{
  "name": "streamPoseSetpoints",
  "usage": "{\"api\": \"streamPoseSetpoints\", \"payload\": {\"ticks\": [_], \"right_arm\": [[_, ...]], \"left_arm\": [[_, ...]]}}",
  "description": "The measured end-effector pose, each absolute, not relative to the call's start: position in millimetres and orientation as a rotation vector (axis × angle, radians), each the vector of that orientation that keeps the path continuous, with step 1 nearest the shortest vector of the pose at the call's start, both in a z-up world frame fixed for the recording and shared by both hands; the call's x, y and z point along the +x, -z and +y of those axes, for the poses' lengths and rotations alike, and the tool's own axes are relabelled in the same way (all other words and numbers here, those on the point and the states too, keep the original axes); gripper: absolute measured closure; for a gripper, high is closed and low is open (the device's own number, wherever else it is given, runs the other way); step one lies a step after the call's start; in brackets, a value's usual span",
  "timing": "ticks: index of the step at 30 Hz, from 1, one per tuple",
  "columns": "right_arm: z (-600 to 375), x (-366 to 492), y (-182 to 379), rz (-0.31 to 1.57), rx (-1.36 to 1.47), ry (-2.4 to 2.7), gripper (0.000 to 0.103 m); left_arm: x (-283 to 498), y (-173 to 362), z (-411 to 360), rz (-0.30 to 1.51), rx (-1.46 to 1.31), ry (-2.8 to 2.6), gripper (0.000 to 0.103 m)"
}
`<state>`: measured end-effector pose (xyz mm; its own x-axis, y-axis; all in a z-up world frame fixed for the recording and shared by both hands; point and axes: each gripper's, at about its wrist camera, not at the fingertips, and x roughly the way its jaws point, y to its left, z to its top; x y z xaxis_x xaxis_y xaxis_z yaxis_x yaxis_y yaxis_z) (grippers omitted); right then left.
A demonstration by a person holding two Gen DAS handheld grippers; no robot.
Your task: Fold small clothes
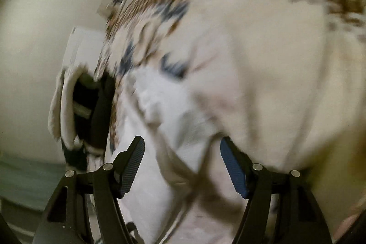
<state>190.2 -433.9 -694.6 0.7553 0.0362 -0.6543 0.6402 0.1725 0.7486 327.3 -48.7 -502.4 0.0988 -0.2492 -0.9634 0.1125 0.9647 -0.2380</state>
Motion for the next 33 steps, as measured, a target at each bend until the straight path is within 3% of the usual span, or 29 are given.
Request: {"api": "streamPoseSetpoints", "payload": {"ticks": [5,6,7,8,14,20,21,22,24,33], "right_arm": [[-456,183,693,0.613,1.358,0.486,0.034],[-456,189,692,0.624,1.336,0.482,0.052],[-456,195,692,0.640,1.311,0.477,0.086],[-456,205,694,0.689,1.282,0.473,0.098],[-461,197,665,0.741,1.168,0.560,0.098],[-468,187,666,0.778,1.300,0.431,0.093],[-466,184,665,0.777,1.311,0.417,0.086],[-462,181,665,0.771,1.317,0.398,0.064],[-448,176,668,0.778,1.298,0.383,0.044],[-403,201,715,0.788,1.320,0.291,0.043]], "left_arm": [[328,505,-48,1.452,-0.126,0.277,0.016],[328,505,-48,1.452,-0.127,0.276,0.016],[328,505,-47,1.452,-0.126,0.277,0.016],[328,504,-46,1.451,-0.124,0.277,0.016],[329,498,-47,1.443,-0.108,0.279,0.016],[333,494,-46,1.437,-0.127,0.262,0.016],[334,494,-46,1.437,-0.134,0.261,0.016],[334,493,-46,1.435,-0.142,0.263,0.016],[333,493,-46,1.434,-0.141,0.266,0.016],[334,497,-59,1.440,-0.107,0.282,0.016]]}}
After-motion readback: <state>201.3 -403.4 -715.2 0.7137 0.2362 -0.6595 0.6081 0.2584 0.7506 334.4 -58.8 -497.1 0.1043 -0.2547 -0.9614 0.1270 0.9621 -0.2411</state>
